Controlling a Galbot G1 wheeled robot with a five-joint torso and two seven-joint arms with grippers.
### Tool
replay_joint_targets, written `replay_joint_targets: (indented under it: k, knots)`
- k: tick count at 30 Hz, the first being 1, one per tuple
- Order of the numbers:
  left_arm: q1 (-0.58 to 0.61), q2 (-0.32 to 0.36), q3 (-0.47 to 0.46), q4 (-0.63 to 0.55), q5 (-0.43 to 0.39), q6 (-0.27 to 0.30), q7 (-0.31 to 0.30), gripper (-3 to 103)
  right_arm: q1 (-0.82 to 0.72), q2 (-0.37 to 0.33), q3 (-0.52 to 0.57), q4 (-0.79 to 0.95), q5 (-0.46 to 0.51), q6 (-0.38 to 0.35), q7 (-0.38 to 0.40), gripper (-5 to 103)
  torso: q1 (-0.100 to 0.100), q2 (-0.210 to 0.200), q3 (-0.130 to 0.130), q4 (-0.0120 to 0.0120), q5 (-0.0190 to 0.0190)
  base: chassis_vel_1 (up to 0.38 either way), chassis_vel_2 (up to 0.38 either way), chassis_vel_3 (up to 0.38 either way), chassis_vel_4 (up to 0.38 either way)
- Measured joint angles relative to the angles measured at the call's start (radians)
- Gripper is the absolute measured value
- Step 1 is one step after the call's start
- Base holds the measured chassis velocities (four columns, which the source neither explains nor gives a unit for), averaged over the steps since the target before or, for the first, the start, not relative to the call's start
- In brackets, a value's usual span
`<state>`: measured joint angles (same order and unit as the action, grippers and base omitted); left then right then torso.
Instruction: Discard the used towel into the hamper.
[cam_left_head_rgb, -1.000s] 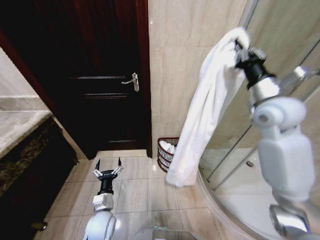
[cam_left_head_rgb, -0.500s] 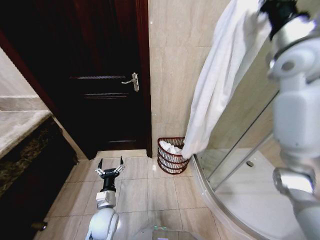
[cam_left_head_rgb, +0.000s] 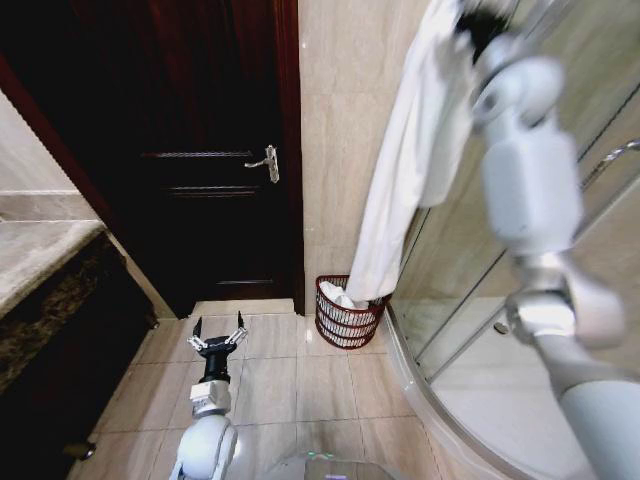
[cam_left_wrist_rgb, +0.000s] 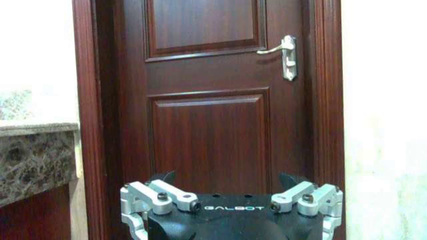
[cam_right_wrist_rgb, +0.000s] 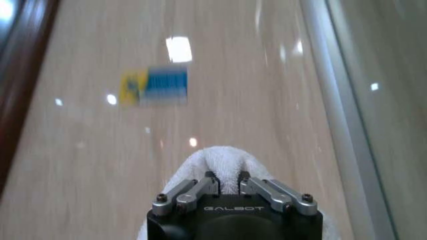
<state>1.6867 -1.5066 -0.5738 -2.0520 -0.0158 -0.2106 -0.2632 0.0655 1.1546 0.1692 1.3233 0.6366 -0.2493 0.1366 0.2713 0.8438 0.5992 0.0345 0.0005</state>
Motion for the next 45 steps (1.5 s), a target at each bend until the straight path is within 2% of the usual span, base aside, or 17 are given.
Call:
replay_joint_targets:
  k: [2, 13, 21, 27, 35, 45]
  knots:
    - [0.006, 0.005, -0.005, 0.003, -0.008, -0.011, 0.000, 100, -0.088, 0.017, 0.011, 0.001, -0.024, 0.015, -0.003, 12, 0.000, 0.000, 0.000, -0.0002, -0.0003, 0.000, 0.000, 0.000, 0.000]
    - [0.010, 0.023, -0.017, 0.010, -0.036, -0.030, -0.001, 100, -0.245, 0.060, 0.021, 0.022, -0.060, 0.027, 0.007, 12, 0.000, 0.000, 0.000, 0.0001, -0.0005, 0.000, 0.000, 0.000, 0.000]
    - [0.013, 0.015, -0.022, 0.024, -0.059, -0.053, -0.001, 100, -0.362, 0.098, 0.056, 0.014, -0.076, 0.009, 0.025, 12, 0.000, 0.000, 0.000, 0.0000, -0.0005, 0.000, 0.000, 0.000, 0.000]
    - [0.007, 0.006, -0.018, 0.024, -0.072, -0.061, -0.001, 100, -0.483, 0.136, 0.086, -0.001, -0.144, 0.023, 0.009, 12, 0.000, 0.000, 0.000, -0.0001, -0.0004, 0.000, 0.000, 0.000, 0.000]
    - [0.018, 0.013, -0.023, 0.017, -0.075, -0.083, -0.001, 100, -0.548, 0.197, 0.148, -0.116, -0.231, 0.103, -0.020, 12, 0.000, 0.000, 0.000, 0.0000, -0.0004, 0.000, 0.000, 0.000, 0.000]
    - [0.033, 0.015, -0.024, 0.006, -0.073, -0.100, -0.004, 100, -0.552, 0.220, 0.156, -0.131, -0.226, 0.144, 0.000, 12, 0.000, 0.000, 0.000, 0.0001, -0.0004, 0.000, 0.000, 0.000, 0.000]
